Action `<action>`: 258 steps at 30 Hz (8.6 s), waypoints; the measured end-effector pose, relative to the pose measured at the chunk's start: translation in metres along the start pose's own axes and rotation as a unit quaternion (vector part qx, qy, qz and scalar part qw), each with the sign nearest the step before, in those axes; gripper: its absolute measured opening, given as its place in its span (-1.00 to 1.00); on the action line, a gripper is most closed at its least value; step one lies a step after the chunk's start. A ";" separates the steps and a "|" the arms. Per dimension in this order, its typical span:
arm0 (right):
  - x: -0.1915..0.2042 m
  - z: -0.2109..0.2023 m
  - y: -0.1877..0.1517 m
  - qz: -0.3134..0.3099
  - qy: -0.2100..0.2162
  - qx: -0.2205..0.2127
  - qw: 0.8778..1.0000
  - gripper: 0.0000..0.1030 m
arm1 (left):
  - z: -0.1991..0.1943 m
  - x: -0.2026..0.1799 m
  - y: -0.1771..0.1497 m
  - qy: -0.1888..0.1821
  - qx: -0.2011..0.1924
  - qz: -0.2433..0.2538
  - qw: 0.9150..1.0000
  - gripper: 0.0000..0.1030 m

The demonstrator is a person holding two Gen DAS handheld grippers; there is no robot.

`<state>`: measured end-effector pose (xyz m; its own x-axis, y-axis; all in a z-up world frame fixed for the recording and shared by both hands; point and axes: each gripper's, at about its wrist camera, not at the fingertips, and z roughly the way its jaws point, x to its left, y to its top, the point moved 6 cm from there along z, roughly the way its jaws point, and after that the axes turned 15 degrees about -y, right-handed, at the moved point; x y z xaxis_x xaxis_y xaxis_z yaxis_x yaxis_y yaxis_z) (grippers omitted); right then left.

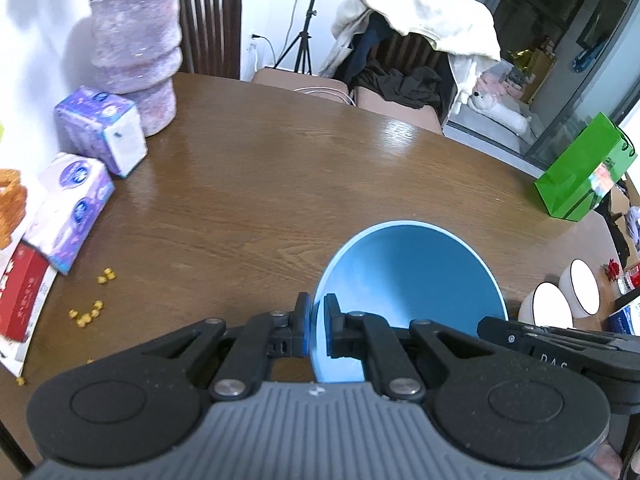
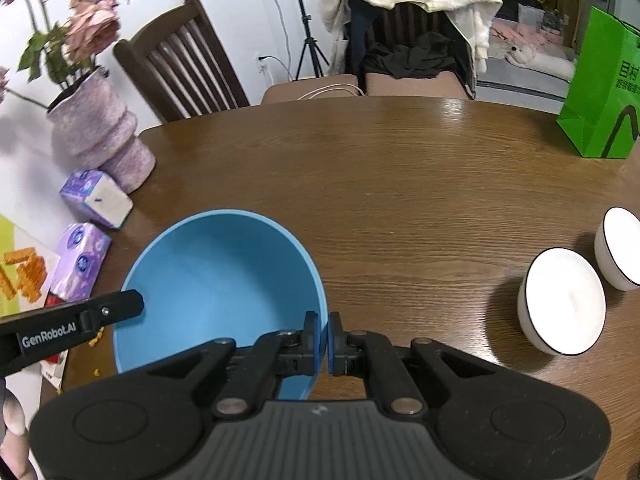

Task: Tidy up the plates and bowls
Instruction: 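Lift and carry the blue bowl with both grippers toward the snack boxes, then lower the blue bowl onto the table and open both grippers, then withdraw both tools from the blue bowl and move toward the white bowls, then lower both open grippers around the rim of the nearer white bowl, then close the left gripper on the white bowl rim while the right gripper also closes on it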

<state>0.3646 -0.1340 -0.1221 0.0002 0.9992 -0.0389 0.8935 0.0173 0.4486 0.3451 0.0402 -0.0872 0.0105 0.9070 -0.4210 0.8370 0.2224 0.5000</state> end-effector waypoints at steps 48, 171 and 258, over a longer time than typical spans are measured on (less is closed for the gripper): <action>0.156 -0.009 -0.115 -0.132 0.059 0.041 0.989 -0.91 | -0.095 0.138 -0.123 0.078 -0.011 -0.106 0.991 -0.86; -0.185 -0.063 -0.152 0.166 -0.064 -0.046 0.983 1.00 | -0.016 -0.067 -0.103 -0.070 -0.012 0.099 0.993 1.00; -0.282 0.147 -0.023 0.147 -0.058 0.040 0.987 -0.89 | 0.272 -0.242 -0.049 -0.063 0.144 0.116 0.981 -0.84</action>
<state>0.4098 -0.4213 -0.2522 0.3115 0.9500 -0.0228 0.8798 -0.2793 0.3845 0.4502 -0.2879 -0.2158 0.2712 0.8660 -0.4201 0.9238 -0.1115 0.3664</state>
